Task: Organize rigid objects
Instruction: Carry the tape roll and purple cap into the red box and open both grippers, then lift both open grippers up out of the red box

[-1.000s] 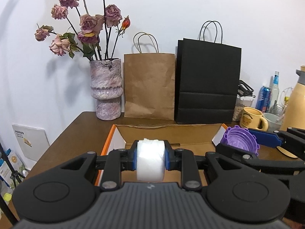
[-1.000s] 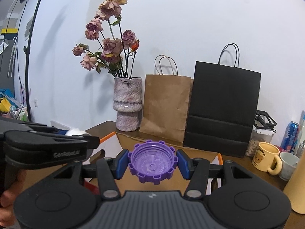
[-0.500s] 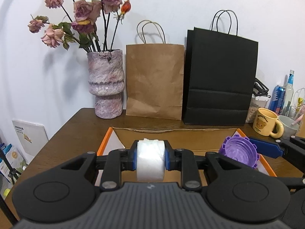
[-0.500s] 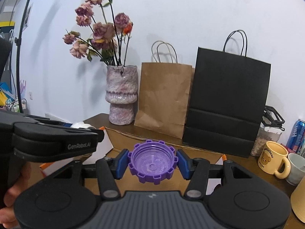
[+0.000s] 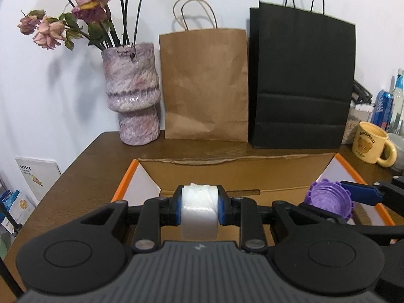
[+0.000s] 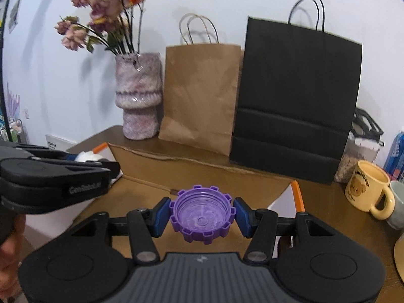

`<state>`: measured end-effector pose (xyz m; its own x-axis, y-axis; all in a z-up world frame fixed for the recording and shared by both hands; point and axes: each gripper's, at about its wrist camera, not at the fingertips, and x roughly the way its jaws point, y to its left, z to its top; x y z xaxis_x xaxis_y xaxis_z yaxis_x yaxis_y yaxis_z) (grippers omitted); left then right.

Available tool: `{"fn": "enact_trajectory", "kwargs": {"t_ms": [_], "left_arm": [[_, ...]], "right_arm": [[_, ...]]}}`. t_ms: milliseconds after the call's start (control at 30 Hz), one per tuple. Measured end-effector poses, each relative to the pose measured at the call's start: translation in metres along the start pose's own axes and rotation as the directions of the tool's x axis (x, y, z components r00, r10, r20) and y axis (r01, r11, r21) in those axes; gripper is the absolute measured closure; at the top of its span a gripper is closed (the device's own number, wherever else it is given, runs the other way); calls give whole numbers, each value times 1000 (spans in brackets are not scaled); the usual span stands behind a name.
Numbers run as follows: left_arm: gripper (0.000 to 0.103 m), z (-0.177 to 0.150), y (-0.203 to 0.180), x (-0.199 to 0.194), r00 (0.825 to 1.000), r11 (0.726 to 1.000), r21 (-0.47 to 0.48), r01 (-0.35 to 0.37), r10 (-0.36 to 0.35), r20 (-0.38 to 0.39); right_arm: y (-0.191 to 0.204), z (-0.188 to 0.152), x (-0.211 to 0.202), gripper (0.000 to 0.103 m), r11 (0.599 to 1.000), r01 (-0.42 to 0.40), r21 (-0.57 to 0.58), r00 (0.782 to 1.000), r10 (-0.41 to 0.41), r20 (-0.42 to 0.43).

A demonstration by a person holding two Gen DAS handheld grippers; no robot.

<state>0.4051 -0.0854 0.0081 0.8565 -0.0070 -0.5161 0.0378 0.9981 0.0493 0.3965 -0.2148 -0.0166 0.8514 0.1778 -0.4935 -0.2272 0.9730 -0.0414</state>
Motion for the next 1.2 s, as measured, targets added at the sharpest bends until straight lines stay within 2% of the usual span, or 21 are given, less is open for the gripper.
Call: {"fn": "enact_trajectory", "kwargs": {"t_ms": [300, 367, 400, 433, 467, 500, 533, 567, 600, 1200], "left_arm": [[77, -8, -1, 18, 998, 1000, 20, -19, 20, -54], [72, -8, 0, 17, 999, 1000, 16, -21, 21, -49], [68, -8, 1, 17, 999, 999, 17, -27, 28, -45], [51, -7, 1, 16, 998, 999, 17, -35, 35, -42], [36, -7, 1, 15, 998, 999, 16, -43, 43, -37], [31, -7, 1, 14, 998, 999, 16, -47, 47, -29], [24, -7, 0, 12, 999, 999, 18, -50, 50, -21], [10, -6, 0, 12, 998, 998, 16, -53, 53, -19], [0, -6, 0, 12, 998, 998, 14, -55, 55, -19], [0, -4, 1, 8, 998, 998, 3, -59, 59, -5]], "right_arm": [[-7, -8, 14, 50, 1000, 13, 8, 999, -12, -52], [-8, -8, 15, 49, 1000, 17, 5, 998, -17, -59], [-9, -8, 15, 44, 1000, 23, 7, 998, -23, -60], [-10, -8, 16, 40, 999, 31, 11, 998, -30, -62], [-12, -9, 16, 26, 999, 40, 17, 997, -38, -63], [-13, -9, 16, 12, 999, 47, 20, 997, -45, -64], [-14, -9, 15, 8, 998, 53, 20, 997, -52, -64], [-14, -9, 16, 3, 998, 61, 18, 996, -60, -65], [-15, -9, 16, 0, 998, 68, 16, 995, -67, -67], [-13, -8, 16, 0, 997, 72, 11, 995, -71, -73]]}}
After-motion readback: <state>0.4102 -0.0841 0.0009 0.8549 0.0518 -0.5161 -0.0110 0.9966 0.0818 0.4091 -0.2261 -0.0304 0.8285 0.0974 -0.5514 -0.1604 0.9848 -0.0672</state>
